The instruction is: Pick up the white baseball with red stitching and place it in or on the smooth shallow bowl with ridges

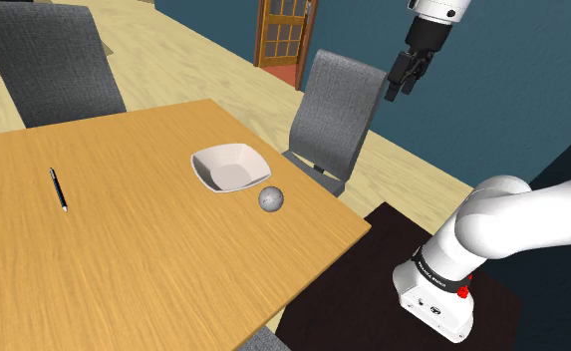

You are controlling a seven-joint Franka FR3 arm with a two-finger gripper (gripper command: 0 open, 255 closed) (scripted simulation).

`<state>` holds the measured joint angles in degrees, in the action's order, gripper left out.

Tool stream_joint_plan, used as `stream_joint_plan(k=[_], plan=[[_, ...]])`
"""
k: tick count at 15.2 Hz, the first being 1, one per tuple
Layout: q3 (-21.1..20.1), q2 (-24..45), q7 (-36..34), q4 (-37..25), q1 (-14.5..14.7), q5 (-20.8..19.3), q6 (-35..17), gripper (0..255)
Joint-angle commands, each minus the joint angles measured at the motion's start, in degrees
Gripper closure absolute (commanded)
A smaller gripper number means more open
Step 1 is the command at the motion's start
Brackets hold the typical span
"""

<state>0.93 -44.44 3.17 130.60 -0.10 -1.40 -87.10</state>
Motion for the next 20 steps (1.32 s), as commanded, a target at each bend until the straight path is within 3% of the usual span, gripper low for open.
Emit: stream_joint_plan(k=[1,11,20], plan=[[0.0,0.0,0.0,0.0,0.0,0.0,0.0,0],[-9.7,3.1,-10.8,10.8,3.2,6.5,-15.3,0],[-19.4,13.7,-20.7,14.0,5.5,10.3,-30.8,0]])
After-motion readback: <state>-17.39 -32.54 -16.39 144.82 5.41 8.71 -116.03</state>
